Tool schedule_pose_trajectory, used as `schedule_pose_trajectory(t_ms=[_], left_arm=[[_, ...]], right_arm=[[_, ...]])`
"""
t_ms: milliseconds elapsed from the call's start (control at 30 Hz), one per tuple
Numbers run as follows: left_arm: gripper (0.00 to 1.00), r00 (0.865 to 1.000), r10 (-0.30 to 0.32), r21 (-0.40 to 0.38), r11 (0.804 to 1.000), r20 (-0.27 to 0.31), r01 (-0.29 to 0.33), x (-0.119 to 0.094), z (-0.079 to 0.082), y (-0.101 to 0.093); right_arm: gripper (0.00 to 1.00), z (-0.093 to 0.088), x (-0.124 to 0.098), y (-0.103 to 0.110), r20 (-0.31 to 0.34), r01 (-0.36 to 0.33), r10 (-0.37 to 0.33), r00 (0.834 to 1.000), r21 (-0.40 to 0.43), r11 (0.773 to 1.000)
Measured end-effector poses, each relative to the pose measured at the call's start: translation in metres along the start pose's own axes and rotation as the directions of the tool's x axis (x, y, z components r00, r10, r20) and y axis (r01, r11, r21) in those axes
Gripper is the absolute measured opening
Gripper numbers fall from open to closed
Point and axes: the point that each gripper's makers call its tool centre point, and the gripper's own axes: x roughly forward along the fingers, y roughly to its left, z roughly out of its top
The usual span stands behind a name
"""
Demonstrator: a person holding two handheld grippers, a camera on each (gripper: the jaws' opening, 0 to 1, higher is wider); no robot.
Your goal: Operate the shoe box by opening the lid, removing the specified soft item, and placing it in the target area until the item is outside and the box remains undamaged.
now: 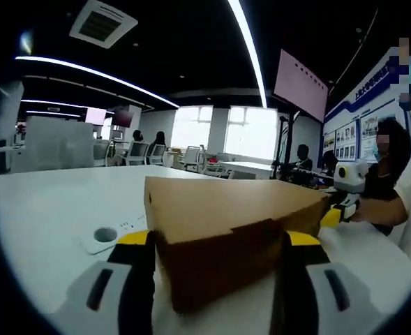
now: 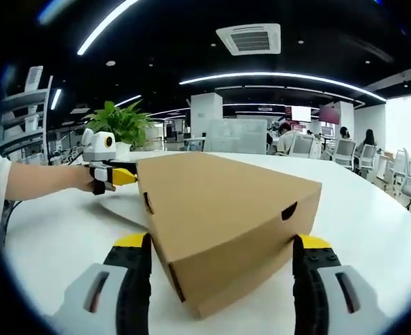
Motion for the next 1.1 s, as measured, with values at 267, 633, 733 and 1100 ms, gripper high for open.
schedule_pose_trajectory(t_ms=[267, 633, 733, 1100], left_arm=[[0.76, 1.000, 0.030, -0.004, 1.000, 0.007, -0.030, -0.006, -0.002, -0.006], [0.75, 0.998, 0.056, 0.005, 0.998, -0.015, -0.056, -0.012, -0.002, -0.008], [0.74, 0.996, 0.061, 0.045, 0.997, -0.066, -0.058, -0.014, -0.003, -0.006], [0.77, 0.997, 0.074, 0.099, 0.992, -0.015, -0.072, -0.014, 0.005, -0.002]], right_arm=[[0.85, -0.001, 0.000, 0.000, 0.024, -0.020, 0.020, 1.000, 0.000, 1.000], [0.89, 0.007, 0.001, 0.003, 0.021, -0.039, 0.037, 0.999, 0.101, 0.994], [0.90, 0.005, 0.001, -0.001, 0.029, -0.048, 0.045, 0.999, 0.081, 0.996], [1.00, 0.011, 0.004, -0.003, 0.029, 0.019, -0.018, 0.999, -0.031, 0.999]])
